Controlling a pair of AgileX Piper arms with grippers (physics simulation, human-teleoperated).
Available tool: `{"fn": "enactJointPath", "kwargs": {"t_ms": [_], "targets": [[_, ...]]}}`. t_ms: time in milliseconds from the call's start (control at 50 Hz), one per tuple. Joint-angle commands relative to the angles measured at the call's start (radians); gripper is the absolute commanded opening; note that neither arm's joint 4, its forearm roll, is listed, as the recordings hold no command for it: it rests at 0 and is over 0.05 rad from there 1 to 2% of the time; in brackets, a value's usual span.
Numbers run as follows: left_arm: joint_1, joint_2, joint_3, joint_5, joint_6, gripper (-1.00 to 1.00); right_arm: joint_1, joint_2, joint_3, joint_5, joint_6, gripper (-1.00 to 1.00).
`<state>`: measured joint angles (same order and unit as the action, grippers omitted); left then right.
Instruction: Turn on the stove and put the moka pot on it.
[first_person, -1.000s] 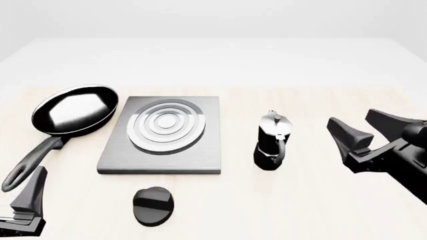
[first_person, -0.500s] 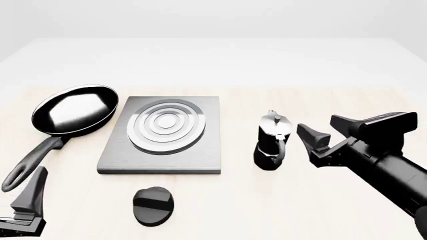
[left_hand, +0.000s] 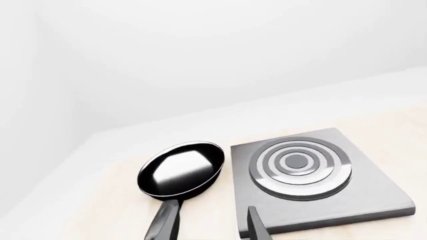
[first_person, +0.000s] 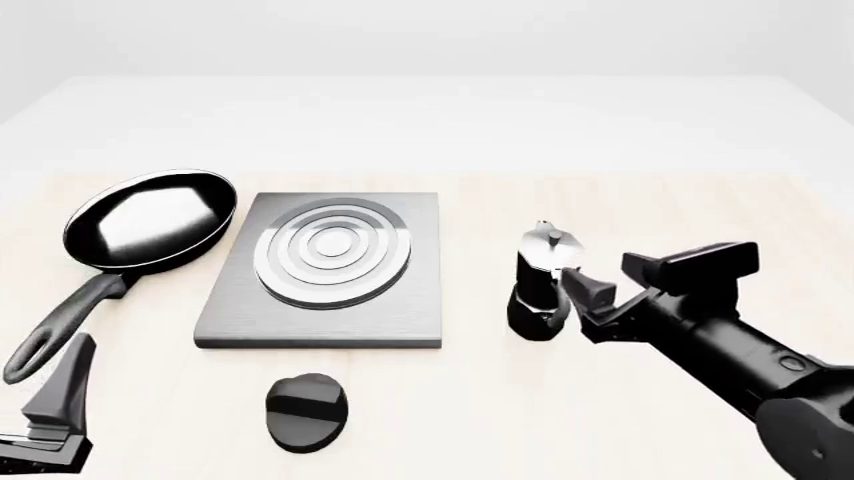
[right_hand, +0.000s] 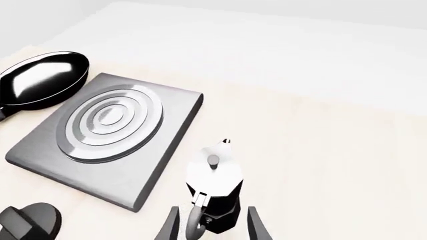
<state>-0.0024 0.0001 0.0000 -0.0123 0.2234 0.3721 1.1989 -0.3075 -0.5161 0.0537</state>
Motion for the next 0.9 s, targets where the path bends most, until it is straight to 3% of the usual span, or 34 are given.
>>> {"fn": "enactJointPath", "kwargs": {"t_ms": [20,320,900], "targets": [[-0.004,0.0,0.0,0.004,0.005,1.0,0.006,0.094,0.012,-0.078,0.023,1.0],[-0.005,0.0,0.0,0.012,0.006,1.0,0.007,0.189,0.023,-0.162,0.039,1.0],[-0.004,0.0,0.0,0.019,0.003,1.0,0.029,0.309,0.005,-0.235,0.057,1.0]]}}
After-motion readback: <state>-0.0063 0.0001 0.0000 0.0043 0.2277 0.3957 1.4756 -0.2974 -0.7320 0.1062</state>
